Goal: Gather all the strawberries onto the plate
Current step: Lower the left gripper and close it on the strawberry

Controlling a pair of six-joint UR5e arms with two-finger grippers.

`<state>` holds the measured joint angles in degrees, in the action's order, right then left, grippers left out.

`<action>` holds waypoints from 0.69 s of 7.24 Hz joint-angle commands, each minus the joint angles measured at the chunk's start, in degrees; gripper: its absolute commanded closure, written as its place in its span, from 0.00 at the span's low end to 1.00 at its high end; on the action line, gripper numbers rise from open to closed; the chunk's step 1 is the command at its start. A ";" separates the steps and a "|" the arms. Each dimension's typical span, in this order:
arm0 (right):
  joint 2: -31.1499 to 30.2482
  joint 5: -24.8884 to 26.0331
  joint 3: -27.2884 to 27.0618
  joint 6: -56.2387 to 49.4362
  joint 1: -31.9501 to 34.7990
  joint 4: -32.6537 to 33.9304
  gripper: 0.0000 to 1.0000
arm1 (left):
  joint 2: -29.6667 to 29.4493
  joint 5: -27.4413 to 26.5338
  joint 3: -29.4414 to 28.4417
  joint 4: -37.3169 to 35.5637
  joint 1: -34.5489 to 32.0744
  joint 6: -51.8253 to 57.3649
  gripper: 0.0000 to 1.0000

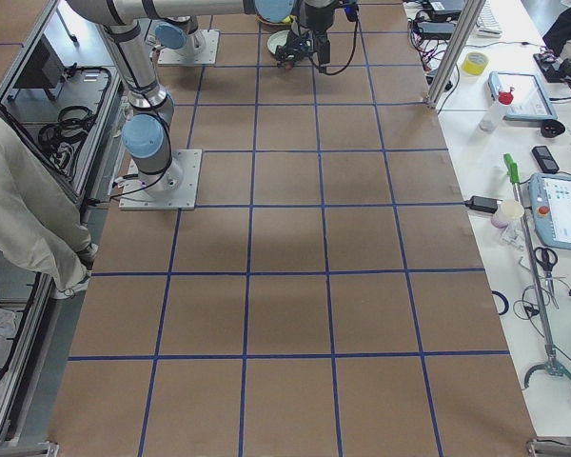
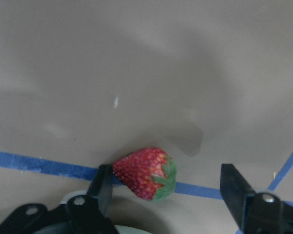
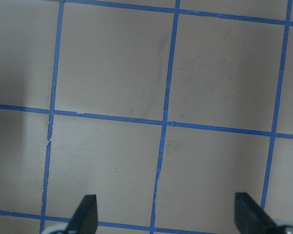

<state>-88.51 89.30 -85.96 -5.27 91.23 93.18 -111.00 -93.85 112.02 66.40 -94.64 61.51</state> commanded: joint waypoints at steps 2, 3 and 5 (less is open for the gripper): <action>0.00 0.00 -0.09 0.00 0.09 -0.19 0.00 | 0.34 0.50 -0.75 -1.01 -0.02 0.28 1.00; 0.00 0.00 -0.09 0.00 0.09 -0.37 0.00 | 0.87 0.68 -1.97 -1.01 -0.02 0.28 1.00; -0.09 0.00 0.00 0.00 0.00 -0.46 0.00 | 1.75 0.51 -7.31 1.26 0.33 2.45 1.00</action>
<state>-88.53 89.30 -86.03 -5.27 91.27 92.78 -109.71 -93.27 108.12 66.30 -94.53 62.34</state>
